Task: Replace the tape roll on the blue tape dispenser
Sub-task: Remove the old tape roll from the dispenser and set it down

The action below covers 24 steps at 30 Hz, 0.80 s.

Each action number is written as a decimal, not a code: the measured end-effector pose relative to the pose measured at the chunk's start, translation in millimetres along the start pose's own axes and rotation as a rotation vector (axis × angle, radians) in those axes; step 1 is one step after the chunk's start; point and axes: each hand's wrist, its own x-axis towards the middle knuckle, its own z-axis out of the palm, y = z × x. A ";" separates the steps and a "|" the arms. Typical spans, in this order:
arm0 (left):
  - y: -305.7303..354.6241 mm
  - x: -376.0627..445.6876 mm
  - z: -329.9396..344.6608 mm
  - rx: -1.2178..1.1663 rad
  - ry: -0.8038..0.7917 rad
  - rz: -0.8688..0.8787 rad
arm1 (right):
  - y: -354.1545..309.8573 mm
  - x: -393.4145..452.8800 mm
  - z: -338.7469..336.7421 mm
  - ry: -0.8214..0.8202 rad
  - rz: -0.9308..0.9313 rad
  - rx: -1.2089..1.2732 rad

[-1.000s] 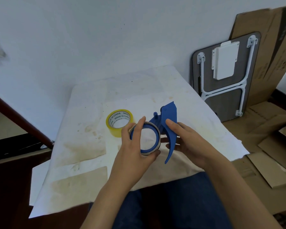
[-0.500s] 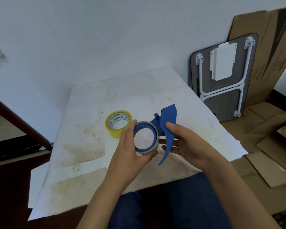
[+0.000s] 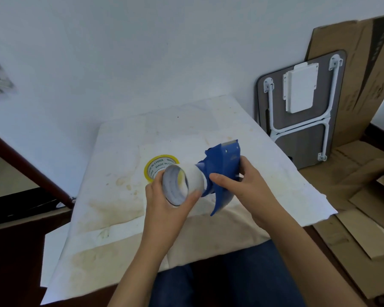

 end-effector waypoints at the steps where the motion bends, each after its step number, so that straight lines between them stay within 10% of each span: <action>1: 0.7 3.6 -2.5 -0.088 0.017 -0.070 | -0.6 4.6 -0.7 0.059 -0.021 -0.014; 24: -32.2 233.4 20.8 0.858 -0.278 -0.155 | -18.5 105.8 5.4 0.148 -0.214 -0.310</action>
